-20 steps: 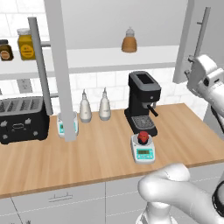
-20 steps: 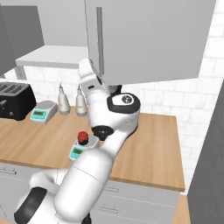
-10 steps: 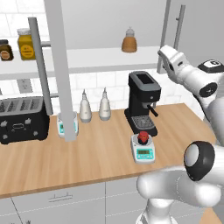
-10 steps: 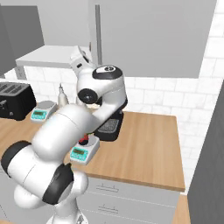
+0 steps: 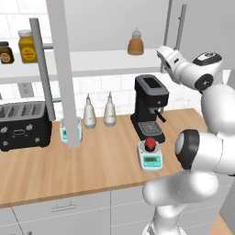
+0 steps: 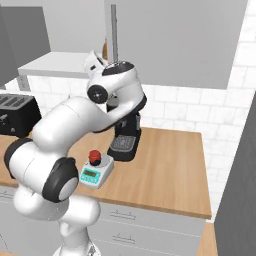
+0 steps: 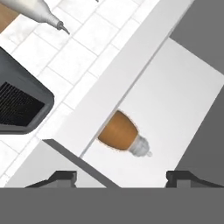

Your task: Pick the jam and place it on the digital scale for weighing, and close the cabinet.

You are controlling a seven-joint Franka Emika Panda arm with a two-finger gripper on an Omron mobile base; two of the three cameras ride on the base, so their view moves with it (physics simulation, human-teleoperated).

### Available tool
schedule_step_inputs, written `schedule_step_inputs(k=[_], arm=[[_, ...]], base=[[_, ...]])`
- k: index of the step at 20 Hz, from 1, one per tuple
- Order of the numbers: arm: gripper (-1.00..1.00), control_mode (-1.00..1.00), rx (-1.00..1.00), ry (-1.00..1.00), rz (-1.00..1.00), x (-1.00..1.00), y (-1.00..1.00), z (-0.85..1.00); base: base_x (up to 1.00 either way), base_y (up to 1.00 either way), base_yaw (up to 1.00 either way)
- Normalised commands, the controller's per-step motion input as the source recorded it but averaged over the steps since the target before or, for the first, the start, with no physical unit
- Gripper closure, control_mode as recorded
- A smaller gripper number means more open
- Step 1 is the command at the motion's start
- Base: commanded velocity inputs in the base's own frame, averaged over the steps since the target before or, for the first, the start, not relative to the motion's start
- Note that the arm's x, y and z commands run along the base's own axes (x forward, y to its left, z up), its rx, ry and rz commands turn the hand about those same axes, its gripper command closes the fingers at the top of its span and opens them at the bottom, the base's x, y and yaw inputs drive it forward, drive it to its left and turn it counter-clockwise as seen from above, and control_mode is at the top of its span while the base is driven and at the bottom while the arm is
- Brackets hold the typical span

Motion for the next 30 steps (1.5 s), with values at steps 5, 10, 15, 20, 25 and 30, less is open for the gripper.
schedule_step_inputs(k=[5,10,15,20,25,30], arm=[[-1.00,-1.00,0.00,0.13,0.02,0.72,-0.22,-0.26],[-1.00,-1.00,0.00,-0.06,0.04,-1.00,-0.01,-0.10],[-1.00,-1.00,0.01,-0.25,0.07,-1.00,0.01,0.28],[-1.00,-1.00,-0.03,-0.36,0.03,-1.00,-0.16,0.59],[-1.00,-1.00,-0.21,-0.53,-0.01,-0.81,-0.29,0.92],[-1.00,-1.00,-0.29,-0.38,-0.03,-0.62,-0.32,0.97]], base=[[0.00,0.00,0.00],[0.00,0.00,0.00],[0.00,0.00,0.00],[0.00,0.00,0.00],[0.00,0.00,0.00],[0.00,0.00,0.00]])
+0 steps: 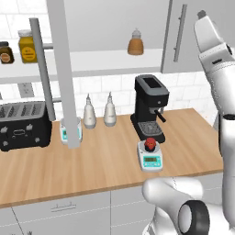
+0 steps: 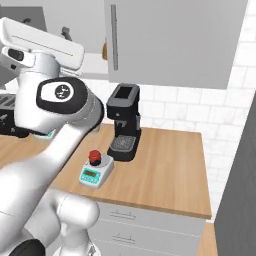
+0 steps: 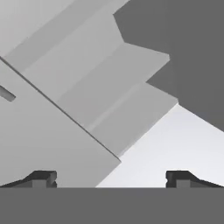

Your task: Pick the jam and place it on the digital scale for weighing, and close the cabinet.

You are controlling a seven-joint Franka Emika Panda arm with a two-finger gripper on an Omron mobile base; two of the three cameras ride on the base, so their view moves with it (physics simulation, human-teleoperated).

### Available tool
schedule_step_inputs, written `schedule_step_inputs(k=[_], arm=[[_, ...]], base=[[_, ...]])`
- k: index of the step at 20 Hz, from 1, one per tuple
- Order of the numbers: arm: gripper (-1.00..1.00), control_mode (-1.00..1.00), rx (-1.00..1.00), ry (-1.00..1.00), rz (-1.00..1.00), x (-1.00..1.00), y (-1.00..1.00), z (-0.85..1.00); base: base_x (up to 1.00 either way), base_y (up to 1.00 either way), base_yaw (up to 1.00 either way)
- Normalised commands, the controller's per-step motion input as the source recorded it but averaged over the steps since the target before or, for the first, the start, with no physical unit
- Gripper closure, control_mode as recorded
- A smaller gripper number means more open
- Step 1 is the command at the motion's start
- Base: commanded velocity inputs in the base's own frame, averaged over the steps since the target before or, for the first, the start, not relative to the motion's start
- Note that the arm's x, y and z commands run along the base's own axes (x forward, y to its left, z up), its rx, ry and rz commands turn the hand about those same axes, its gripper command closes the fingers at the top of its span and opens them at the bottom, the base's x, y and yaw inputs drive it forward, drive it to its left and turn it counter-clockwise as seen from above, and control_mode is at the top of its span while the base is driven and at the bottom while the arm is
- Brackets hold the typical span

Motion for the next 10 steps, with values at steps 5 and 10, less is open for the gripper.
schedule_step_inputs(k=[5,10], arm=[[-1.00,-1.00,-0.18,0.25,0.00,-0.87,-0.35,0.84],[-1.00,-1.00,0.23,0.16,0.02,-1.00,-0.02,0.12]], base=[[0.00,0.00,0.00],[0.00,0.00,0.00]])
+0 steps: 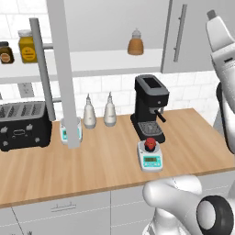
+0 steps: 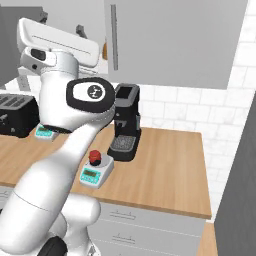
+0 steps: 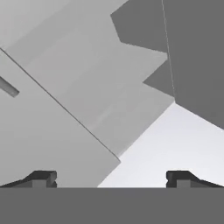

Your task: Pick the jam and place it on the digital scale for weighing, and close the cabinet.

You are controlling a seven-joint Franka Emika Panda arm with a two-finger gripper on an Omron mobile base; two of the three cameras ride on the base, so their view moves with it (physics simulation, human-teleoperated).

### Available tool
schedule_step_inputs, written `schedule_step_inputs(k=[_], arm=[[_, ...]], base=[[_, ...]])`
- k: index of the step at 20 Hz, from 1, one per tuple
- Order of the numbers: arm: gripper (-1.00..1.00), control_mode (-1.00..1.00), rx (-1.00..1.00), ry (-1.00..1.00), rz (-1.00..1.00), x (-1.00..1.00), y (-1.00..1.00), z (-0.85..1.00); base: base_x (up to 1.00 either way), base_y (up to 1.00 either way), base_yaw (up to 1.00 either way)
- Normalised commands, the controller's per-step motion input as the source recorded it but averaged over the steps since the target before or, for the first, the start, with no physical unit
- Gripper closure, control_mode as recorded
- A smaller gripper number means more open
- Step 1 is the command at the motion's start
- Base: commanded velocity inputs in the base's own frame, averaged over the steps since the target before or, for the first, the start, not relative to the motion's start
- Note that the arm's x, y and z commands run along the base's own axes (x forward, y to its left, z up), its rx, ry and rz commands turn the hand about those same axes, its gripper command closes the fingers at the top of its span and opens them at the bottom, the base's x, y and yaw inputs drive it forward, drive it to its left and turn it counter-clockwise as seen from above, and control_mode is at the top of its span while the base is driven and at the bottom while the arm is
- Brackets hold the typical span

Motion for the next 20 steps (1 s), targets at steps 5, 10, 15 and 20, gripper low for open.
schedule_step_inputs(k=[5,10,15,20], arm=[[-1.00,-1.00,0.24,-0.04,0.13,-1.00,0.00,0.58],[-1.00,-1.00,0.52,0.26,0.27,-1.00,0.20,0.50],[-1.00,-1.00,0.77,0.38,0.25,-1.00,0.35,0.09],[-1.00,-1.00,0.85,0.32,0.24,-1.00,0.20,0.02]], base=[[0.00,0.00,0.00],[0.00,0.00,0.00],[0.00,0.00,0.00],[0.00,0.00,0.00]])
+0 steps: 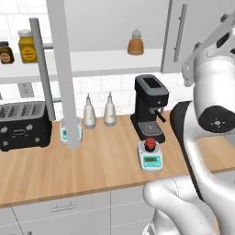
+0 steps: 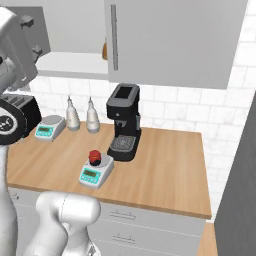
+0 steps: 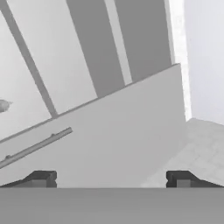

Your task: Pick the jam and place it on the digital scale for weighing, and close the cabinet.

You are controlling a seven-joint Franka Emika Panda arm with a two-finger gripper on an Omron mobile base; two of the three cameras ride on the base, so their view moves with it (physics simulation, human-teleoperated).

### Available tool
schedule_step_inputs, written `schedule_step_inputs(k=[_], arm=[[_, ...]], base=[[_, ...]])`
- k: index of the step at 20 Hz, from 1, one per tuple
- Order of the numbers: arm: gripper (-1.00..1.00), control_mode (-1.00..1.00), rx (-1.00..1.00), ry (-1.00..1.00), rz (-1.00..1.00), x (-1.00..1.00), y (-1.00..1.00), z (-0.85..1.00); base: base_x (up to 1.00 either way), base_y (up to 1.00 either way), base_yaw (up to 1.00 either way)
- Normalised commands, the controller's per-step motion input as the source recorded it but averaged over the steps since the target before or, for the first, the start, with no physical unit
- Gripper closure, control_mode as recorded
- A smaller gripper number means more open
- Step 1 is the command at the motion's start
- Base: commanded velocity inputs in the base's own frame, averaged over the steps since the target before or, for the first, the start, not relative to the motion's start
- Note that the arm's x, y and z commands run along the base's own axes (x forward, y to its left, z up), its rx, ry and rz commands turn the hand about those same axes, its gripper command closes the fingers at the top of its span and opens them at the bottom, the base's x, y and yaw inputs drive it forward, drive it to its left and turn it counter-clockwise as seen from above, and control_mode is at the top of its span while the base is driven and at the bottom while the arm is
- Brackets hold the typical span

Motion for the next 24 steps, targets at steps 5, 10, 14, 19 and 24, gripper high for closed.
schedule_step_inputs(k=[5,10,14,19,24], arm=[[-1.00,-1.00,0.81,0.21,0.32,-1.00,0.03,0.18],[-1.00,-1.00,0.92,0.15,0.41,-0.65,0.12,-0.65],[-1.00,-1.00,0.76,-0.05,0.40,-0.24,0.53,-1.00],[-1.00,-1.00,0.50,-0.18,0.32,0.15,0.99,-1.00],[-1.00,-1.00,0.53,-0.29,0.13,0.41,1.00,-1.00]], base=[[0.00,0.00,0.00],[0.00,0.00,0.00],[0.00,0.00,0.00],[0.00,0.00,0.00],[0.00,0.00,0.00]])
